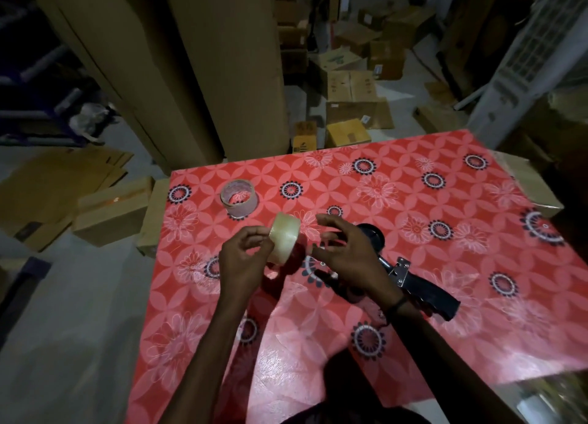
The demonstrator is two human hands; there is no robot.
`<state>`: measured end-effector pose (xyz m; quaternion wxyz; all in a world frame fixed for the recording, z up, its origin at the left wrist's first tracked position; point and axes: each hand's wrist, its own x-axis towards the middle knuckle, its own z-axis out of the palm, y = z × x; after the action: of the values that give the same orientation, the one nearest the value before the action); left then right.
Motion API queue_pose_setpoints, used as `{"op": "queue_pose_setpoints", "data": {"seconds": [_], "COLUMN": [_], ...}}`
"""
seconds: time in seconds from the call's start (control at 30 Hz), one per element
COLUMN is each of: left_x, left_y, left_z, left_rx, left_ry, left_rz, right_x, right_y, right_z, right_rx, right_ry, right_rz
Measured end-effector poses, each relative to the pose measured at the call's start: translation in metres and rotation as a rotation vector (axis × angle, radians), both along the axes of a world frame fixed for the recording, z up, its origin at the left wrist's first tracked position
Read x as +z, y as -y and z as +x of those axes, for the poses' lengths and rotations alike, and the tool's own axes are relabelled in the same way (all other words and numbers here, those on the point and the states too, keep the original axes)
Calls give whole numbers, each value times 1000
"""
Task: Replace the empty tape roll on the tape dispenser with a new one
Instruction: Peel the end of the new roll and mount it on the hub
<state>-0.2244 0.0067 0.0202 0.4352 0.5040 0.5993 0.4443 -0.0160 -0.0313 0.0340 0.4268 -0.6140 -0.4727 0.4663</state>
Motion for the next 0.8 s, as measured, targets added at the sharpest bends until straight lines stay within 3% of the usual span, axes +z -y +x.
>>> {"op": "queue_pose_setpoints", "data": {"seconds": [0.23,0.43,0.57,0.8], "left_x": [24,36,50,63], "left_y": [37,45,40,43], "left_z": [37,54,63,67], "left_rx": [-177,-192,-186,-239], "left_ry": [349,356,368,420], "left_rz": [-74,-81,-58,-52], "right_x": [10,10,13,19], "right_y": [6,15,16,17], "right_z": [30,39,37,47], "right_rx": [136,56,39,36], "right_ry": [164,201,344,273], "right_rz": [106,359,510,457]}}
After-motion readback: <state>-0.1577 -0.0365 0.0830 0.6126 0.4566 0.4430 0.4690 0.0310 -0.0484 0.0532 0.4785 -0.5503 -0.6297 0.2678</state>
